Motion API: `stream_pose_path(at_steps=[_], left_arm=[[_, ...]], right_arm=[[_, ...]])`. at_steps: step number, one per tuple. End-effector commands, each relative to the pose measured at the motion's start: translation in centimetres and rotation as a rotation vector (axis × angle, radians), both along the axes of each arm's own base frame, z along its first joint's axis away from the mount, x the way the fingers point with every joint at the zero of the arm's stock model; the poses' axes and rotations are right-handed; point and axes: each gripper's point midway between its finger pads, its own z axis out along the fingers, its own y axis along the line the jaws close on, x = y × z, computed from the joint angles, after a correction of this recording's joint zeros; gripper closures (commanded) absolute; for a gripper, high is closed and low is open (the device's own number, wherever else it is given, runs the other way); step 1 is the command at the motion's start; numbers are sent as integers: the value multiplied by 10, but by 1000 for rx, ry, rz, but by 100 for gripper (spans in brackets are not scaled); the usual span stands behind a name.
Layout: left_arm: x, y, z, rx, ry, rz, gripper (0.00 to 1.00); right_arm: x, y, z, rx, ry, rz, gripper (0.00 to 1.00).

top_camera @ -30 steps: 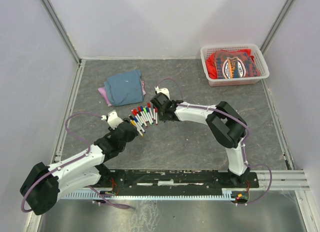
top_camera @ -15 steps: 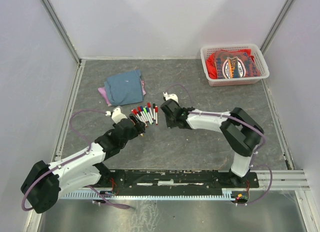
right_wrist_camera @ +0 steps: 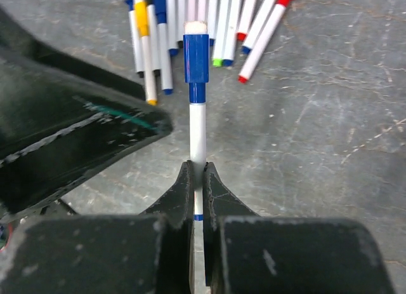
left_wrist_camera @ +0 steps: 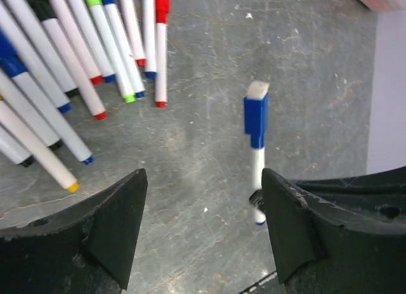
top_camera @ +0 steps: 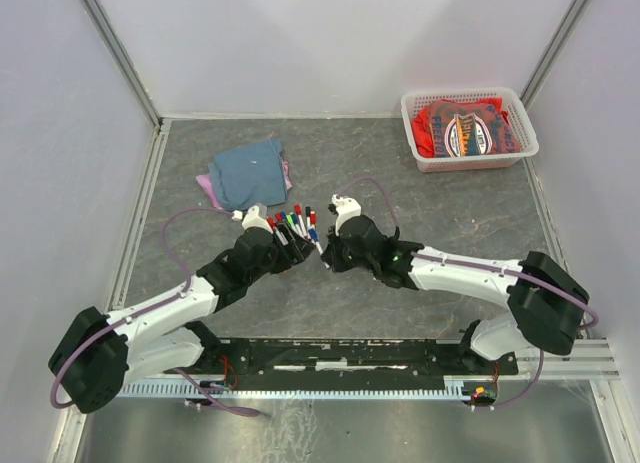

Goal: Open the pen caps
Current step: Pick up the pen from the center of the board, then open the pen cap from the pen.

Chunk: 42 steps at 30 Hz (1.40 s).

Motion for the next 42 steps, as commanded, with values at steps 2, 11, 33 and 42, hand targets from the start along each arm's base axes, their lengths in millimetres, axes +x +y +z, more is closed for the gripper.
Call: stream_pose_path(at_steps=[2,11,33,42], left_arm=[[7,-23,38,-111,-65,-62,21],[4,-18,46,-160,-67,-31,26],[-2,-7,59,-198,-89,8,76],[-5,-10,60,-198,-102,-28,97]], right_arm=[[-18,19,35,131,-43,53,99],[-39,29,49,171,-62,104,99],[-57,30,54,176,-80,125,99],[-53,26,66,185,-113,111,72]])
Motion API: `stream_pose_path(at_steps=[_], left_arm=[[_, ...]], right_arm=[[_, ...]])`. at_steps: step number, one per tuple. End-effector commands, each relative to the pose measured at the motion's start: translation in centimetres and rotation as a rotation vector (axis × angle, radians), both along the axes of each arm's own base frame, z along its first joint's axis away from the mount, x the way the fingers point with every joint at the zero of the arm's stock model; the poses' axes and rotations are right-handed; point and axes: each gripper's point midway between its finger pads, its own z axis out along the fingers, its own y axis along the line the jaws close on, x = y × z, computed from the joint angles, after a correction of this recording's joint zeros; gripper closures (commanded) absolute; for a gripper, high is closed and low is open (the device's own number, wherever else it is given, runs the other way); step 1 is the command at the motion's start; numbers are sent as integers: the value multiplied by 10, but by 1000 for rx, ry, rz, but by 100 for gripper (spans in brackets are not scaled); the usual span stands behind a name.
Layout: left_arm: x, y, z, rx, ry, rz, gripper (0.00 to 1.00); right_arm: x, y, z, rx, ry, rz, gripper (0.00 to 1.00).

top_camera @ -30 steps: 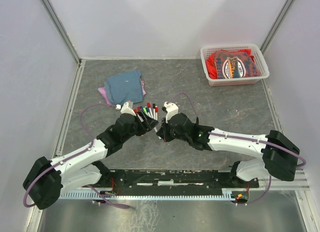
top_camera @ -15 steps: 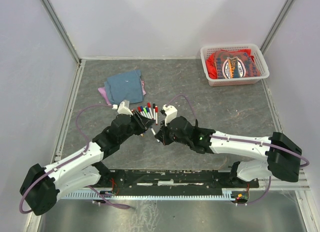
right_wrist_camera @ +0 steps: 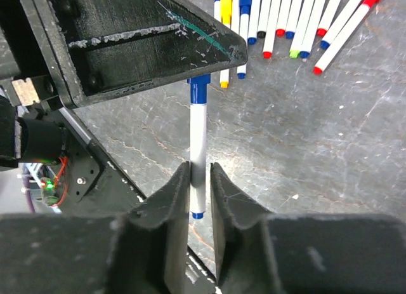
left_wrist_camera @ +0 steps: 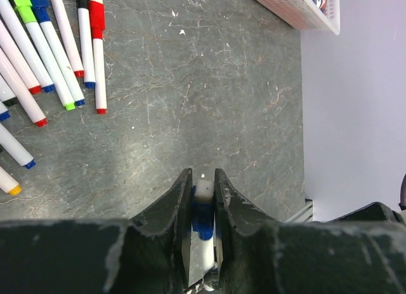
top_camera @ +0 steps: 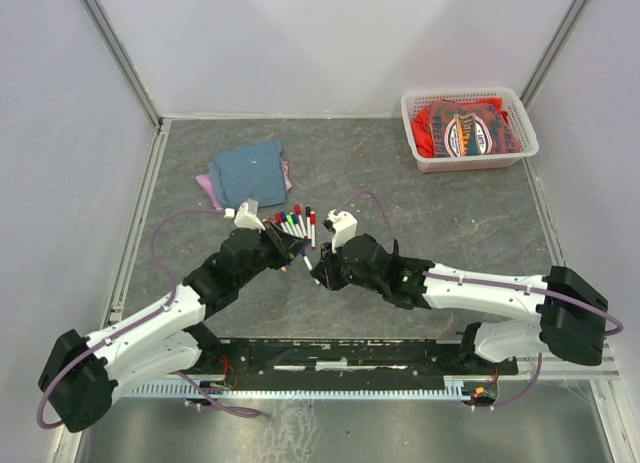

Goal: Open the pen caps
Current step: Open the pen cap from the pen.

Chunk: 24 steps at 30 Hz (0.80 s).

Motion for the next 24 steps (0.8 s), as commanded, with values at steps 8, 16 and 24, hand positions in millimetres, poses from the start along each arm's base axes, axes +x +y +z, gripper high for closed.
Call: stream_pose_path(at_steps=[8,16,24], left_arm=[[-5,-7,14,-55,-54,-55,97],[-10,-12,21,-99,-69,-86,97],[-13,-15,29,-144,-91,-108,97]], right_arm=[[10,11,34,60,-68,-14,60],[12,24,28,69,-57,5,59],[15,32,22,78,-44,3,67]])
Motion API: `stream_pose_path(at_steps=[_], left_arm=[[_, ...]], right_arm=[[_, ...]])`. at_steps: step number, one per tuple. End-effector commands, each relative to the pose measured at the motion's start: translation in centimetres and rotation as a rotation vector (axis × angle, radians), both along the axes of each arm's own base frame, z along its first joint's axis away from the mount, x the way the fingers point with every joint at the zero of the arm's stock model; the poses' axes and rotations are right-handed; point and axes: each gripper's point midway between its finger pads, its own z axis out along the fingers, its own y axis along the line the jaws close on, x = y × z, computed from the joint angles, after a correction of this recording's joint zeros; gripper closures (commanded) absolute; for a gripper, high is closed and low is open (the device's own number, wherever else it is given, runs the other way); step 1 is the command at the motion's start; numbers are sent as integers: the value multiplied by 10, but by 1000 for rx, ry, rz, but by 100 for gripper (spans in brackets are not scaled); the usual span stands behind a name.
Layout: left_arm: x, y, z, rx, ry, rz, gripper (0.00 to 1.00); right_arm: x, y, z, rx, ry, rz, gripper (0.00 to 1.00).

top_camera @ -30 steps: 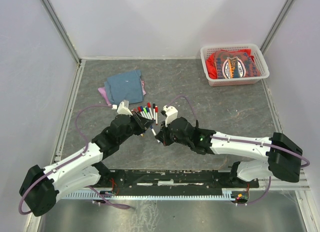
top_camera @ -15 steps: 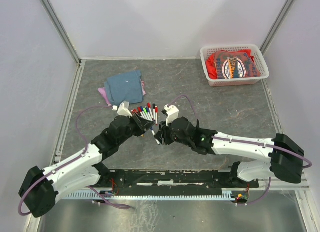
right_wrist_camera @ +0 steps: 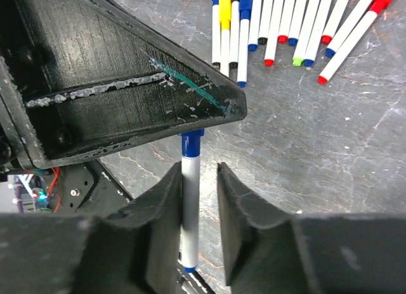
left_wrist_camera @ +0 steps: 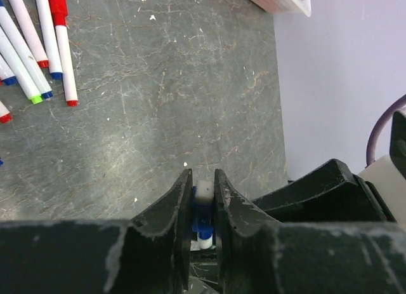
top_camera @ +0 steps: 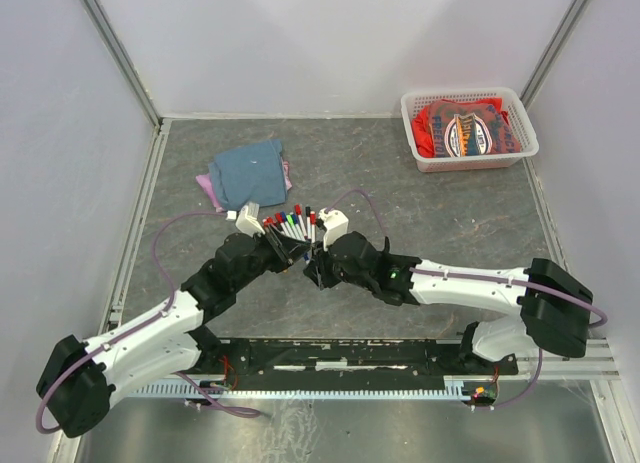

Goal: Open the pen caps
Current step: Open the pen cap from the pen, then place the pen at the center of the board.

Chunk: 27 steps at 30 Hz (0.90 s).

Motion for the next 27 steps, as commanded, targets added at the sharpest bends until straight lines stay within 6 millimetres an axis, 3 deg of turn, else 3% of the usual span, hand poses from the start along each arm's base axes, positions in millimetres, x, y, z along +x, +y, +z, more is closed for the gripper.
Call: stream_pose_path(at_steps=[1,5,6,14,19,23,27], left_arm=[[0,-6,23,-84,-58,-23,97],[-1,-4,25,-106,-63,-10,97],[-1,-3,26,-108,-64,-4,97],[27,20,8,-22,57,225,97],[54,35,15,10,45,380,97],[74,33,19,33,35,433,97],[87,21,17,18,14,410,97]], right_arm=[[8,18,30,103,-37,3,73],[9,15,29,111,-29,0,97],[9,15,28,108,-27,1,99],[30,-9,1,-168,-111,-23,99],[47,-33,-10,-293,-197,-100,99],[57,-49,-14,-385,-253,-143,99],[56,-50,-12,-361,-256,-140,99]])
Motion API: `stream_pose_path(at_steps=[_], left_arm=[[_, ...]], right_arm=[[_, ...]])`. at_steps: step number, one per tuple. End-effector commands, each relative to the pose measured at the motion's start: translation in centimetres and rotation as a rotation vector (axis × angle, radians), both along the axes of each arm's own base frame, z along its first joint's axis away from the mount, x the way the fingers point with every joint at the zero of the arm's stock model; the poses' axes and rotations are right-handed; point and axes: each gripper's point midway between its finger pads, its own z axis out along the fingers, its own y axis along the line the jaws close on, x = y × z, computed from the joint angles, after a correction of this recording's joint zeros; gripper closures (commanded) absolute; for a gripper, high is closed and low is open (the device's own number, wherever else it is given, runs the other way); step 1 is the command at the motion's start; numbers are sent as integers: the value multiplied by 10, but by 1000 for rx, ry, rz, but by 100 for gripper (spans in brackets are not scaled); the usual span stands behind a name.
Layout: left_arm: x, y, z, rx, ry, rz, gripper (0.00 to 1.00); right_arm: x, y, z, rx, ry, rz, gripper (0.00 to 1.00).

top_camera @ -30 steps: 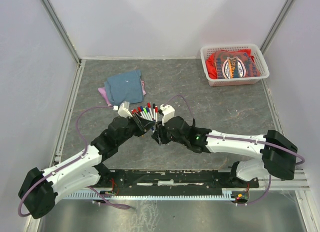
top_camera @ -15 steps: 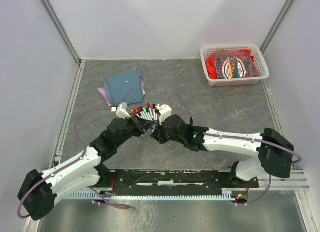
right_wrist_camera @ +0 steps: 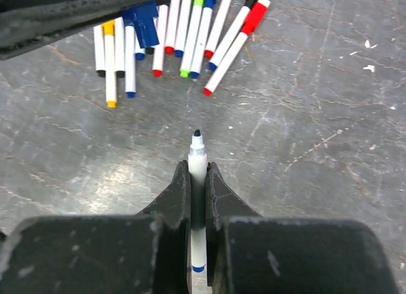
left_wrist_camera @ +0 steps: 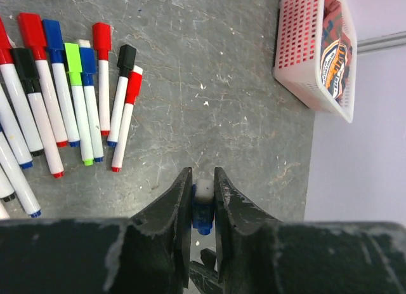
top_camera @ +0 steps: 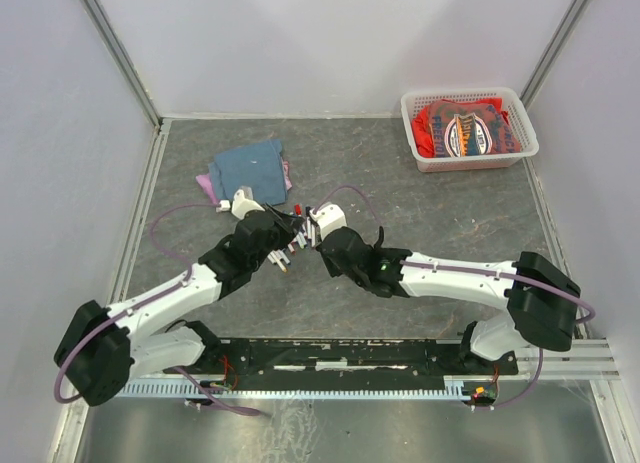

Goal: Open the pen caps
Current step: Place the pen at the center of the board, then place the pen cap at the center of the board.

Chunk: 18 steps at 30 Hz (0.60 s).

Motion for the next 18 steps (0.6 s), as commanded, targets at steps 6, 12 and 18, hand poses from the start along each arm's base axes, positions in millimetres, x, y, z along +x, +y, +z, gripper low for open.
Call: stream_pose_path(at_steps=[6,12,18], left_arm=[[38,16,12,84,-137,56,97],[45,93,-16,405,-30,265,97],[45,139,-52,483,126,365,97]], right_arm=[[23,-33,14,77,-1,-107,99],[66,-77,-4,5,51,-271,99],[99,-105,-32,-52,118,-391,99]])
